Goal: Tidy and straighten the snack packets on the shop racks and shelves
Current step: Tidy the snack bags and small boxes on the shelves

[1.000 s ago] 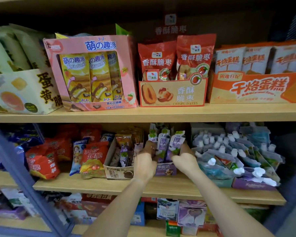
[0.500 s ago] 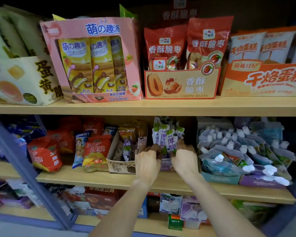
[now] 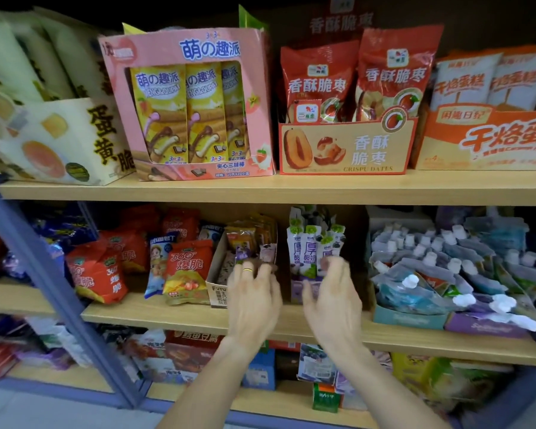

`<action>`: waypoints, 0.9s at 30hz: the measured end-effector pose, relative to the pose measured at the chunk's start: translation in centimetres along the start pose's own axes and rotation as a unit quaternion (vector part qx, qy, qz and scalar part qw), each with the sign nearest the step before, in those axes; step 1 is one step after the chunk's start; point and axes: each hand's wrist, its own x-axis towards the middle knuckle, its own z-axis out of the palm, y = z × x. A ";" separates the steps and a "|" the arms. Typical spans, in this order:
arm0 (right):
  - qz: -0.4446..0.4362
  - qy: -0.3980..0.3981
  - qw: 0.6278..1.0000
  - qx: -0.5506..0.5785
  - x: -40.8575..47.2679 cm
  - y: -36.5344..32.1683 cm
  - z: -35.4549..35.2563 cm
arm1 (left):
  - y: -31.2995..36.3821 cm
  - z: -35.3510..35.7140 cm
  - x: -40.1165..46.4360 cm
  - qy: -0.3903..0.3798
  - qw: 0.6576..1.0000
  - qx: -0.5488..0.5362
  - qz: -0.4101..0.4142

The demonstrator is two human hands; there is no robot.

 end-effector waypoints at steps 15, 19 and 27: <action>-0.066 -0.420 0.886 -0.183 3.9 -6.6 5.0 | -5.1 -0.7 1.7 -0.263 0.958 0.101 -0.059; -0.072 -0.425 0.878 -0.209 4.3 -7.1 5.5 | -7.2 1.1 1.9 -0.282 0.952 0.118 -0.004; -0.081 -0.374 0.906 -0.181 3.6 -7.5 5.6 | -5.7 -1.3 1.8 -0.289 0.953 0.081 -0.042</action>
